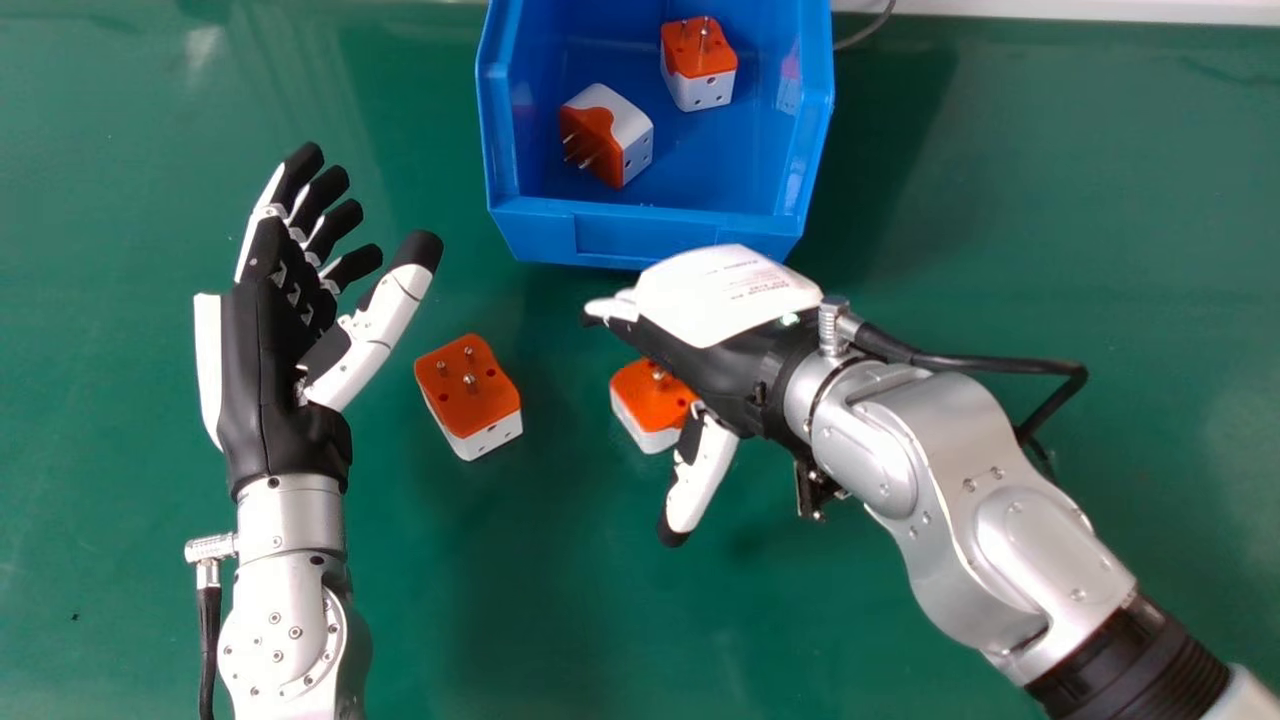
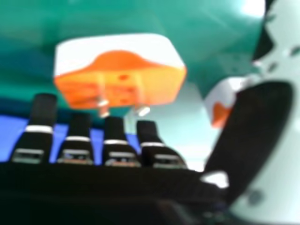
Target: Pick all objects and put in blue box
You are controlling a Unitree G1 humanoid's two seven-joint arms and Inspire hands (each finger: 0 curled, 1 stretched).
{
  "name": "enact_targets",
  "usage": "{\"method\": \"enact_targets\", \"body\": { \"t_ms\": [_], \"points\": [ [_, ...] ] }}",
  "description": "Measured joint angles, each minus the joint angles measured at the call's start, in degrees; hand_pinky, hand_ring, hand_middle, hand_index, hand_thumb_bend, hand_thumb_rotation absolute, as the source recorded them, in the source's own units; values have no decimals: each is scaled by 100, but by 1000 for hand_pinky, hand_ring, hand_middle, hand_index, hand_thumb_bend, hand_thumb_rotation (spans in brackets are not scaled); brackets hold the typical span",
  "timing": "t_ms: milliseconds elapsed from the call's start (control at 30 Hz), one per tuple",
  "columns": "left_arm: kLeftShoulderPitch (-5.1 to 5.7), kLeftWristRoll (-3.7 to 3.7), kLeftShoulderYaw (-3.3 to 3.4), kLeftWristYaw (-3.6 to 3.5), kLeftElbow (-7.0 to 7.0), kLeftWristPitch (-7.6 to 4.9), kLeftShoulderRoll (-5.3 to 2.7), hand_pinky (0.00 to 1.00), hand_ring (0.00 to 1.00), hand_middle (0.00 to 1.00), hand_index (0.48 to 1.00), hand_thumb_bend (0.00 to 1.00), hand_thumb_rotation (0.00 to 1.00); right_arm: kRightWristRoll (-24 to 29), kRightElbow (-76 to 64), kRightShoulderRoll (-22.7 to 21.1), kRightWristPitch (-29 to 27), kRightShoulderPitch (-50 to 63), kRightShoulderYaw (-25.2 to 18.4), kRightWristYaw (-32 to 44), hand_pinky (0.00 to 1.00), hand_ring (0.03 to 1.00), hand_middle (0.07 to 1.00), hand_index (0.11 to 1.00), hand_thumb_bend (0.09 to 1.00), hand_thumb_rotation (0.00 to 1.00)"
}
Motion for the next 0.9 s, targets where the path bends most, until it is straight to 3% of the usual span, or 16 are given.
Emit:
{"method": "enact_targets", "body": {
  "t_ms": [367,500,633,900],
  "points": [
    [0,20,0,20,0,-1,0,767,843,869,866,741,309,16,536,5,-337,25,111,-602,734,896,916,897,888,225],
    [0,26,-2,60,0,-1,0,765,842,868,866,742,311,21,631,7,-423,25,125,-707,732,890,913,893,883,222],
    [0,-6,-2,1,0,-1,-4,764,841,867,864,744,313,44,654,17,-459,25,126,-756,728,883,909,888,881,219],
    [1,-44,-1,-8,-6,1,-20,764,841,867,865,744,309,71,733,21,-711,25,131,-845,719,870,899,869,869,210]
  ]
}}
